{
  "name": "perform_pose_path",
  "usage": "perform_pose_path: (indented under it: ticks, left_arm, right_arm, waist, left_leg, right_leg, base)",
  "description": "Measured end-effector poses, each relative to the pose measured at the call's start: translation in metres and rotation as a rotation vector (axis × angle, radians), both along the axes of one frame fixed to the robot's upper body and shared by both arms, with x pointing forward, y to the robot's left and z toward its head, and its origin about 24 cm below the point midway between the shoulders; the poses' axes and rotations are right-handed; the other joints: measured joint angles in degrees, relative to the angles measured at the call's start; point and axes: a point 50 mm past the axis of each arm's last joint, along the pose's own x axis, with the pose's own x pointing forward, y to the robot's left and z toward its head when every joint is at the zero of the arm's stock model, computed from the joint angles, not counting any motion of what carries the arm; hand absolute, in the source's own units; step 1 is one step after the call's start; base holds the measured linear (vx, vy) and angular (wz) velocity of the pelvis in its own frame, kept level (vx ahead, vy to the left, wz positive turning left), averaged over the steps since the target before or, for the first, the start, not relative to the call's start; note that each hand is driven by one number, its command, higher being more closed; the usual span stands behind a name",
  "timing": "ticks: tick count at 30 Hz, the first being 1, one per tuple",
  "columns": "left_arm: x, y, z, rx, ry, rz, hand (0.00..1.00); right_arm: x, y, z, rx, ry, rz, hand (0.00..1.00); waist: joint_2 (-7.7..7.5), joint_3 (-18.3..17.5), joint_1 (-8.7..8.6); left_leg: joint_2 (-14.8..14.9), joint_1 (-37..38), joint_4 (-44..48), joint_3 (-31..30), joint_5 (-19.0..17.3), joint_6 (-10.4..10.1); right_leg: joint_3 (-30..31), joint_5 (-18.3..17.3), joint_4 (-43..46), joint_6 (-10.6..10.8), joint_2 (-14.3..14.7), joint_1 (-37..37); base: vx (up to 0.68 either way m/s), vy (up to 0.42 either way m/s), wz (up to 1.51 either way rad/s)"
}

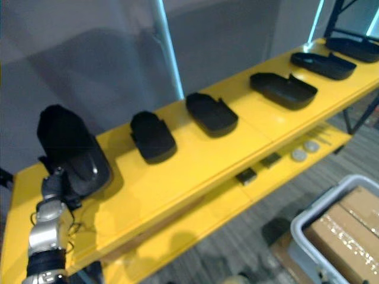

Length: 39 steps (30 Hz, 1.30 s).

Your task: Walk over and take plastic housings, then place them on the shelf

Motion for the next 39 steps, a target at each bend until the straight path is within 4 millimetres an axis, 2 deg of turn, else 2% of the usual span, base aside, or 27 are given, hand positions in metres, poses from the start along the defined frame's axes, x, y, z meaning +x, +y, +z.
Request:
perform_pose_path:
  ticks: [3, 9, 12, 15, 19, 22, 24, 28, 32, 39]
  left_arm:
    - [0.006, 0.007, -0.005, 0.036, 0.104, -0.058, 1.0]
    - [0.014, 0.031, -0.001, 0.096, 0.23, -0.101, 1.0]
    - [0.024, 0.042, 0.016, 0.153, 0.247, -0.115, 1.0]
    - [0.031, 0.05, 0.032, 0.178, 0.23, -0.119, 1.0]
    - [0.048, 0.045, 0.051, 0.226, 0.204, -0.155, 1.0]
    - [0.06, 0.038, 0.065, 0.243, 0.161, -0.182, 1.0]
    - [0.071, 0.032, 0.079, 0.259, 0.118, -0.2, 1.0]
    - [0.075, 0.03, 0.087, 0.277, 0.094, -0.218, 1.0]
    - [0.082, 0.025, 0.097, 0.305, 0.08, -0.247, 1.0]
    - [0.083, 0.023, 0.1, 0.322, 0.08, -0.28, 1.0]
  right_arm:
    - [-0.005, 0.01, -0.017, 0.114, 0.05, 0.06, 0.0]
    - [-0.004, 0.02, -0.034, 0.226, 0.093, 0.156, 0.0]
    - [-0.005, 0.019, -0.039, 0.275, 0.105, 0.203, 0.0]
    - [-0.001, 0.017, -0.042, 0.325, 0.121, 0.286, 0.0]
    - [0.006, 0.019, -0.047, 0.377, 0.12, 0.369, 0.0]
    - [0.022, 0.022, -0.047, 0.396, 0.097, 0.453, 0.0]
    - [0.042, 0.025, -0.045, 0.398, 0.063, 0.524, 0.0]
    - [0.075, 0.03, -0.041, 0.391, 0.024, 0.634, 0.0]
    - [0.083, 0.035, -0.04, 0.401, 0.002, 0.65, 0.0]
    - [0.09, 0.041, -0.041, 0.413, 0.016, 0.696, 0.0]
  waist:
    - [-0.67, -0.55, 0.65]
    - [-1.7, -0.49, 1.22]
    - [-1.76, -0.38, 1.24]
    - [-1.79, 0.25, 2.04]
    - [-1.75, 2.53, 2.29]
    - [-1.69, 4.81, 2.24]
    - [-1.85, 7.12, 2.56]
    - [-2.22, 9.02, 3.03]
    - [-2.74, 10.54, 3.1]
    - [-2.19, 11.45, 3.02]
  left_leg:
    - [-0.29, -0.13, 0.0, -0.41, 0.1, -0.15]
    - [-0.83, -0.21, 0.01, -1.08, 0.24, -0.19]
    - [-1.15, -1.06, 0.03, -2.63, 0.42, 0.03]
    - [-1.35, -1.06, 0.05, -2.9, 0.45, 0.0]
    - [-1.96, -1.21, 0.07, -5.53, 0.59, 0.01]
    - [-2.48, -2.11, 0.08, -7.96, 1.02, 0.34]
    - [-2.64, -3.44, 0.14, -9.82, 1.57, 0.45]
    - [-2.83, -6.31, 0.36, -10.94, 2.31, 0.87]
    - [-2.91, -6.78, 0.4, -12.78, 2.77, 0.9]
    - [-2.43, -6.18, 0.37, -12.84, 2.89, 0.68]
  right_leg:
    - [-0.29, -0.05, -0.08, -0.04, -0.08, 0.05]
    - [-0.52, -0.13, -0.36, -0.12, -0.26, 0.02]
    - [-1.83, -0.35, -0.4, -0.17, -0.43, 0.07]
    - [-1.95, -0.33, -0.44, 0.0, -0.51, 0.16]
    - [-4.21, -1.15, -0.18, 0.3, -0.99, 1.37]
    - [-6.62, -2.13, 0.83, 0.53, -1.44, 1.67]
    - [-8.2, -2.66, 1.63, 0.53, -1.51, 1.22]
    - [-8.44, -3.14, 3.28, 0.42, -1.67, -1.55]
    - [-8.5, -3.26, 3.87, 0.21, -1.64, -1.55]
    - [-7.92, -4.16, 5.02, -1.19, -1.36, -1.72]
  base:
    - [0.02, 0.011, 0.03]
    - [0.04, 0.015, 0.02]
    - [0.06, 0.013, 0.18]
    - [0.05, 0.012, 0.07]
    - [0.03, 0.014, 0.29]
    - [0.01, 0.011, 0.41]
    - [0.0, 0.002, 0.41]
    - [0.03, 0.006, 0.17]
    - [0.04, 0.004, 0.16]
    - [-0.02, 0.001, -0.02]
